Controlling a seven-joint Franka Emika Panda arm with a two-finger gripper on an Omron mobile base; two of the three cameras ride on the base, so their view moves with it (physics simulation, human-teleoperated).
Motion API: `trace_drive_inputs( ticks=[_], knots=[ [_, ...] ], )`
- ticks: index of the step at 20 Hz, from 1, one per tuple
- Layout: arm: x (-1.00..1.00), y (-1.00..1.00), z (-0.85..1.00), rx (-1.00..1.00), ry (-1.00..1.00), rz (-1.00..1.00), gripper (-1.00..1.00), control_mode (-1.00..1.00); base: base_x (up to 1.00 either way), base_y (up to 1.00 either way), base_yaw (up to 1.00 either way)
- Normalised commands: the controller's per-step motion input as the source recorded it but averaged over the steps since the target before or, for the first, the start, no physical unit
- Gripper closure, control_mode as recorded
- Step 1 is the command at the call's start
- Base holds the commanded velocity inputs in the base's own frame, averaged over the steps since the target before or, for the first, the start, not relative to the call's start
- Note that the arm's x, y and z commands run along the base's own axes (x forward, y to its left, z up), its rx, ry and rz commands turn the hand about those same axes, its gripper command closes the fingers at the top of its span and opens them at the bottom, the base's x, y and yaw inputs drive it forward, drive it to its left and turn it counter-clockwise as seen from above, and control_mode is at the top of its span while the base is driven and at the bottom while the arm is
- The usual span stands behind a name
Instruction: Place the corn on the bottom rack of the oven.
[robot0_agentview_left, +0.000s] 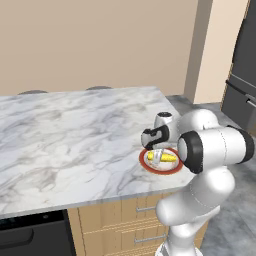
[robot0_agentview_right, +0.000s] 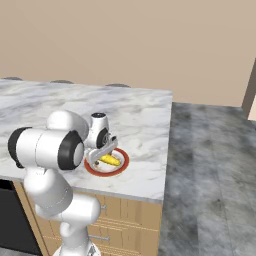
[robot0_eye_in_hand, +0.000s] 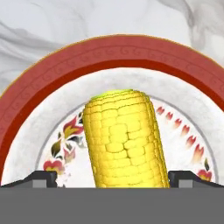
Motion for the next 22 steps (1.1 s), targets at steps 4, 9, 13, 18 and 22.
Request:
trace_drive_inputs(
  ticks=[4,9,13,18,22],
  knots=[
    [0.06,0.00,-0.10,0.00,0.01,0.07,-1.00,-1.00,0.00,0.00,0.00],
    [0.03,0.00,-0.09,0.00,0.00,0.06,1.00,-1.00,0.00,0.00,0.00],
    [0.00,0.00,-0.01,0.00,0.00,0.03,1.00,-1.00,0.00,0.00,0.00],
    [-0.01,0.00,0.14,0.00,-0.01,0.01,1.00,-1.00,0.00,0.00,0.00],
    [-0.47,0.11,0.91,0.00,-0.06,-0.03,1.00,-1.00,0.00,0.00,0.00]
  ],
)
